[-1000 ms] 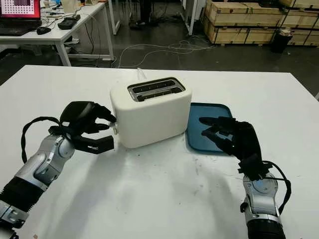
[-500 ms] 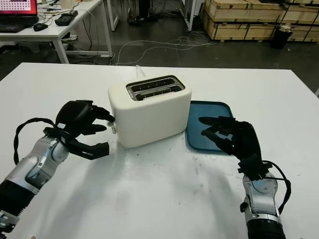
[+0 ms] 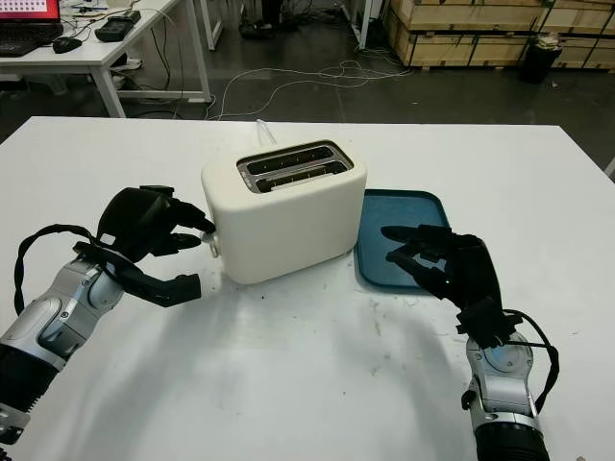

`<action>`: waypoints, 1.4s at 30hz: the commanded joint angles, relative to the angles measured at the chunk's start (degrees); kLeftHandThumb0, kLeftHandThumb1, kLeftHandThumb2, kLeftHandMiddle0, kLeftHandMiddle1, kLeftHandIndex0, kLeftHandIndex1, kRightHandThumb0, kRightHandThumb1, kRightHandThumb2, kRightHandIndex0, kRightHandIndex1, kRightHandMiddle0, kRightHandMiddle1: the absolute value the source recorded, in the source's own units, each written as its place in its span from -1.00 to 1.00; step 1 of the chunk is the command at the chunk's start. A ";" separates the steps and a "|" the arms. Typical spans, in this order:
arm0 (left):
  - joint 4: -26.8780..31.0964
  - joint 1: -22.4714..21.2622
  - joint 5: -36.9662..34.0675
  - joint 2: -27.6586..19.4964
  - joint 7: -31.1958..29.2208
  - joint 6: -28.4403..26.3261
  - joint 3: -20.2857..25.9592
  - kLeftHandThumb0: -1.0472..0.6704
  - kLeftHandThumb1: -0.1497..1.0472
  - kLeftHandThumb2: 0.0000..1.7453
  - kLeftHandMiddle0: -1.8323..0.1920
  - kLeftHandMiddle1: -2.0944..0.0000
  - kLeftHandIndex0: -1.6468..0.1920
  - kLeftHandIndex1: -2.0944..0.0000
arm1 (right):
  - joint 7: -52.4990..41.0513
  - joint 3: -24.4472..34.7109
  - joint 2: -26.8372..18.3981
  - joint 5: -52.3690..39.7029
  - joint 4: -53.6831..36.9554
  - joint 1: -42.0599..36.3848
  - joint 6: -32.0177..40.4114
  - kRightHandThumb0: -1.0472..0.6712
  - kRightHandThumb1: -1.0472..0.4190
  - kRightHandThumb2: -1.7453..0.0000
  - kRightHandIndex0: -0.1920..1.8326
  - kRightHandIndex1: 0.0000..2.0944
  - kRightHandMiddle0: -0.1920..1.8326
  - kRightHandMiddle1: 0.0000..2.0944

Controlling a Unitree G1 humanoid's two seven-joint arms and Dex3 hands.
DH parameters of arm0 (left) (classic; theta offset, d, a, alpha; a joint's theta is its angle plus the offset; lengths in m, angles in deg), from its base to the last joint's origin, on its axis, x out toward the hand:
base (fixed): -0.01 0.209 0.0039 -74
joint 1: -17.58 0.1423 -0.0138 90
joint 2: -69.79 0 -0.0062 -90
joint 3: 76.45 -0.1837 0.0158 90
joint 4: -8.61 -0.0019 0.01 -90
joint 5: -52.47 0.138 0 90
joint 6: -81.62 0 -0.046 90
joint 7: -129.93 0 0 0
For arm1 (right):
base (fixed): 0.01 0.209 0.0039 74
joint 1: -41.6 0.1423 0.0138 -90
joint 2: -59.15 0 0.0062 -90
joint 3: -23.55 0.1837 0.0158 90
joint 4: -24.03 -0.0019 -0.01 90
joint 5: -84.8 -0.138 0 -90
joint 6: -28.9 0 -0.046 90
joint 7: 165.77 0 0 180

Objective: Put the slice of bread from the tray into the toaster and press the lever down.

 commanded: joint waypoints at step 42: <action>16.60 7.61 -4.15 -1.41 -3.19 2.61 17.84 -0.23 0.58 -0.99 -0.10 -0.31 -0.62 1.00 | 1.87 -0.64 -0.35 1.86 2.91 5.73 -1.09 -0.35 -0.82 1.00 0.02 -0.12 0.26 -1.00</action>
